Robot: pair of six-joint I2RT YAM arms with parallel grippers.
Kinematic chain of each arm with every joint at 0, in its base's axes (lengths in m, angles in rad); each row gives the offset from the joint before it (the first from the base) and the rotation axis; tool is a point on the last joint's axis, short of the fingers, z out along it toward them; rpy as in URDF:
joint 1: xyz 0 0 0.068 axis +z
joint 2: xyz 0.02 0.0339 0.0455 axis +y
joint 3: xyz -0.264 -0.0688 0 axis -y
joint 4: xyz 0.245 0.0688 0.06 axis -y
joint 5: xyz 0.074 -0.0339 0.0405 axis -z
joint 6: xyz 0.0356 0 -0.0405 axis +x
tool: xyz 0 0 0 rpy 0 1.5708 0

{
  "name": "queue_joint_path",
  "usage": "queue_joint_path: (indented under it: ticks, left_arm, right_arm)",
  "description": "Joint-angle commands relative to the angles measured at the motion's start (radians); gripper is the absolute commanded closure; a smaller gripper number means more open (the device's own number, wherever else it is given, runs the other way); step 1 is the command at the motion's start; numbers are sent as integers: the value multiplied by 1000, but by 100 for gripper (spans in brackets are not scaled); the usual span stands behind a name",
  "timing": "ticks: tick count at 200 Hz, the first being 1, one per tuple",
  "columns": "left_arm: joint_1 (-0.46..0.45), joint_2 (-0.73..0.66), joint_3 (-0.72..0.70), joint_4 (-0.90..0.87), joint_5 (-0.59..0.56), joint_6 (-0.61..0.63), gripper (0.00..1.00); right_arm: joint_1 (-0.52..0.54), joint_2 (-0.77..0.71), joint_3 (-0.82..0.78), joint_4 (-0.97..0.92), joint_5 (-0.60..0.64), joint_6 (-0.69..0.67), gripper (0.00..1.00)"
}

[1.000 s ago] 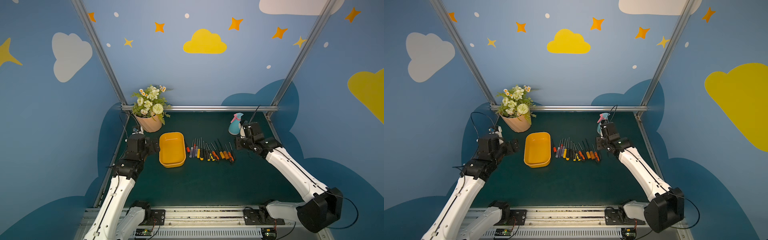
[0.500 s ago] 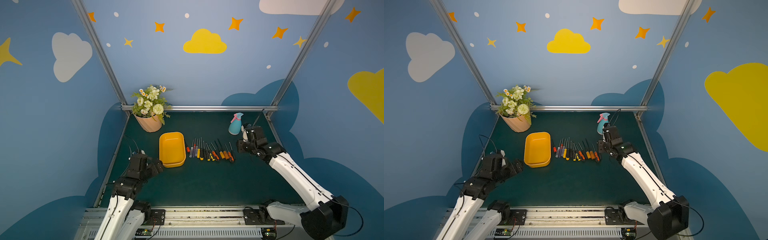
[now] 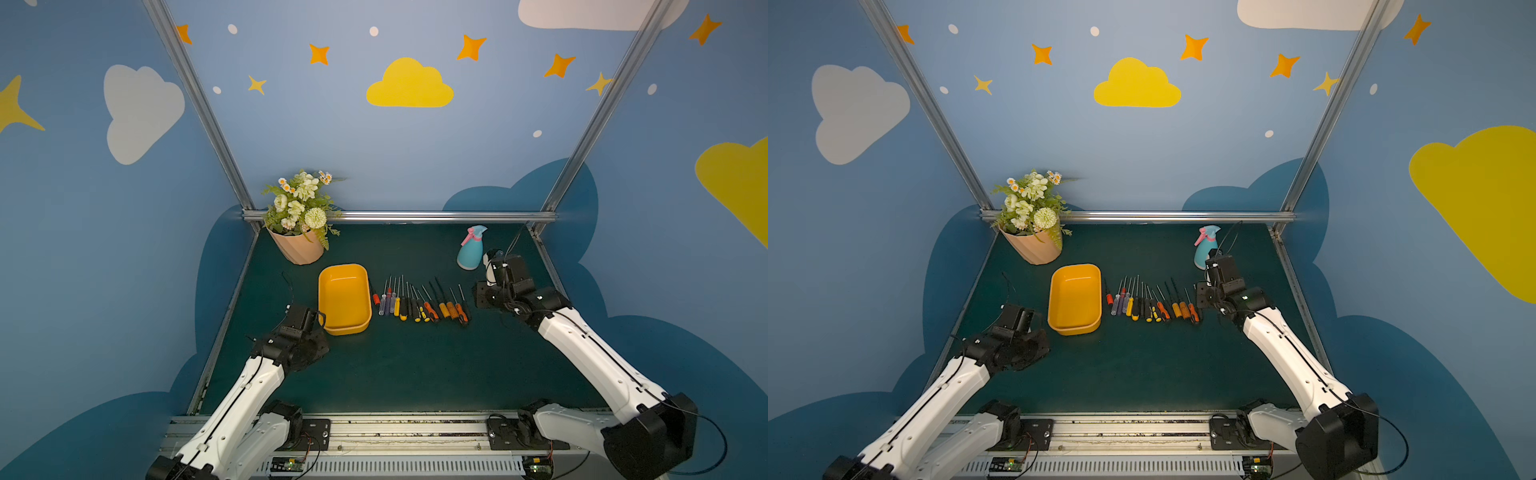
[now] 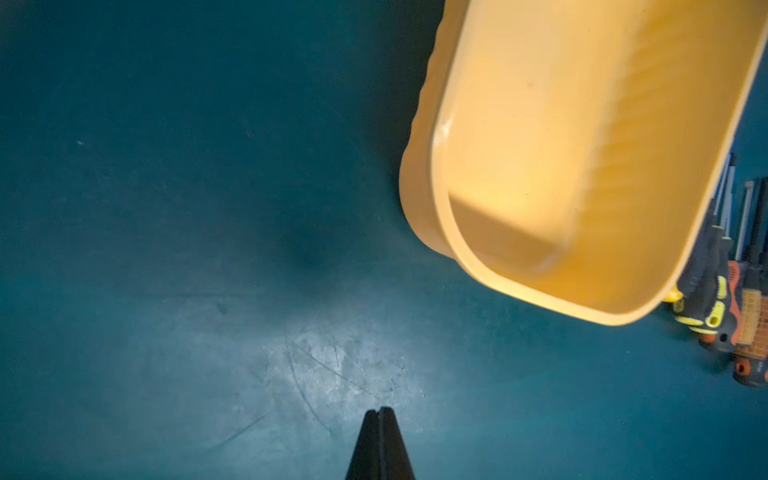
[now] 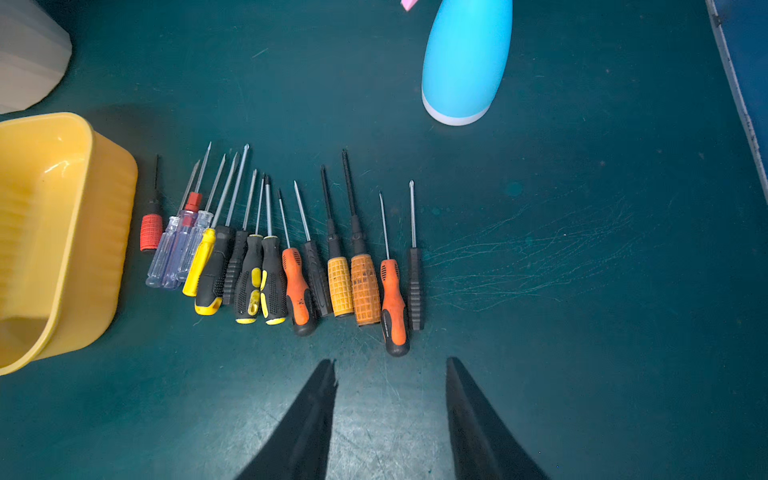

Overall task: Take out the screwdriver from the storage box
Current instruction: Move the storage box to the center of the board.

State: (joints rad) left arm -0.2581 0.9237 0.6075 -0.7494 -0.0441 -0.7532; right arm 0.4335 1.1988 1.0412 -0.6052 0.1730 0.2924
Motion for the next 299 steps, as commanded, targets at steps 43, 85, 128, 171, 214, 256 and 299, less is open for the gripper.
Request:
queue_joint_path:
  ticks: [43, 85, 128, 171, 214, 256, 299]
  left_arm:
    - [5, 260, 96, 197, 17, 100, 98]
    - [5, 380, 167, 232, 4, 123, 98]
    - [7, 399, 200, 224, -9, 146, 98]
    - [10, 240, 159, 209, -89, 162, 98]
    - [85, 16, 77, 240, -280, 221, 34]
    - [166, -18, -15, 484, -390, 338, 0]
    - [168, 53, -135, 849, -415, 464, 0]
  right_arm:
    - [-6, 35, 0, 19, 0, 13, 54]
    - [-6, 40, 14, 12, 9, 10, 54]
    - [-6, 30, 10, 8, 8, 13, 54]
    - [-7, 22, -1, 7, 13, 18, 54]
    - [-9, 30, -8, 8, 49, 5, 54]
    - [-19, 33, -50, 65, 71, -33, 54]
    - [-90, 38, -157, 243, 37, -113, 54]
